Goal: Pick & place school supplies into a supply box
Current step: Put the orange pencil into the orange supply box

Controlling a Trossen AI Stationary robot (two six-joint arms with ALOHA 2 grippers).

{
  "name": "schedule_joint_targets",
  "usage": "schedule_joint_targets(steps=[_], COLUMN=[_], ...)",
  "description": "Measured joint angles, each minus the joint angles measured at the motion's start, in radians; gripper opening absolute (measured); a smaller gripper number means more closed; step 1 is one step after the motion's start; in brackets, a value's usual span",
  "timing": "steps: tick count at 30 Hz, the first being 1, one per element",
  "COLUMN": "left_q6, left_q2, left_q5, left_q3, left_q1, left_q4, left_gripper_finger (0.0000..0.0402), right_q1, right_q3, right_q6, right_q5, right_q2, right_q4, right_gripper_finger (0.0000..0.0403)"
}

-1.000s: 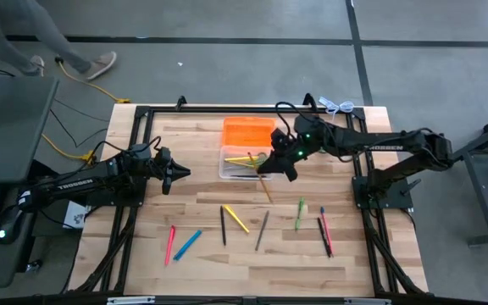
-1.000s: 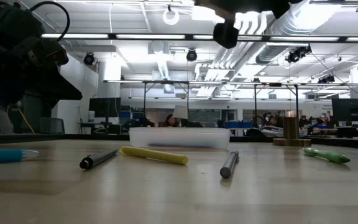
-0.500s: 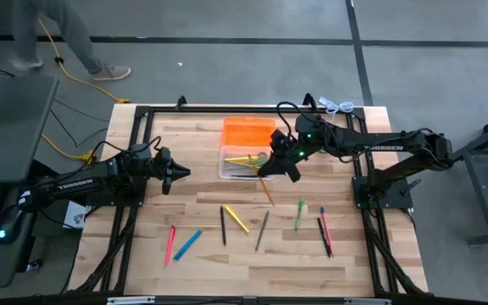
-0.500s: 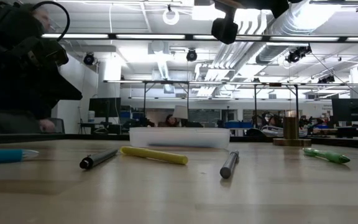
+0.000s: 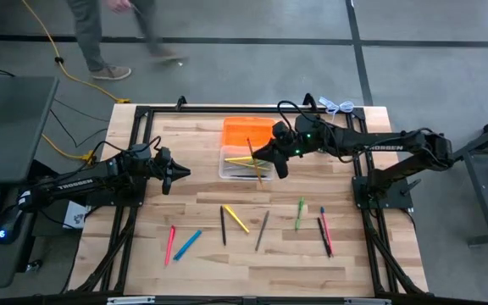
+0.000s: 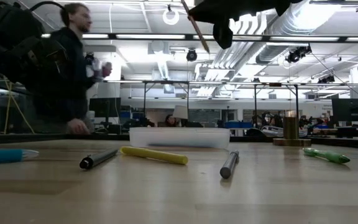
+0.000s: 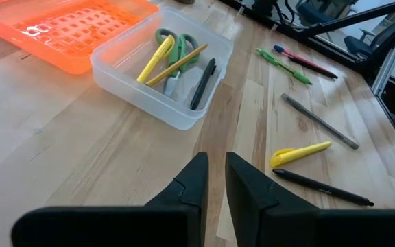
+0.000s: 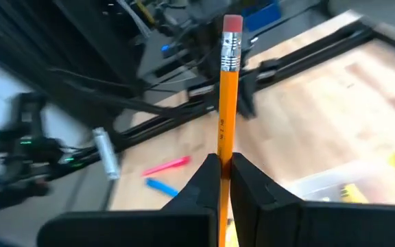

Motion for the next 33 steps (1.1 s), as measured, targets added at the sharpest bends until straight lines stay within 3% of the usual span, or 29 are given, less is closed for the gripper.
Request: schedule_joint_targets(steps=[6, 16, 27, 33], left_q6=[0.0, -0.008, -0.009, -0.019], left_q2=[0.0, 0.0, 0.0, 0.0], left_q5=[0.0, 0.0, 0.0, 0.0], left_q3=[0.0, 0.0, 0.0, 0.0], left_q1=[0.0, 0.0, 0.0, 0.0], left_q4=[0.0, 0.0, 0.0, 0.0], left_gripper_finger=[0.0079, 0.0079, 0.0079, 0.0079], right_q1=[0.019, 0.062, 0.065, 0.063], right_q3=[0.0, 0.0, 0.0, 0.081], right_q6=[-0.127, -0.267, -0.268, -0.305], right_q5=[0.141, 0.283, 0.294, 0.294], right_q2=[0.0, 0.0, 0.005, 0.091], right_q4=[0.003, 0.032, 0.033, -0.047], right_gripper_finger=[0.0004, 0.0002, 0.0003, 0.0003])
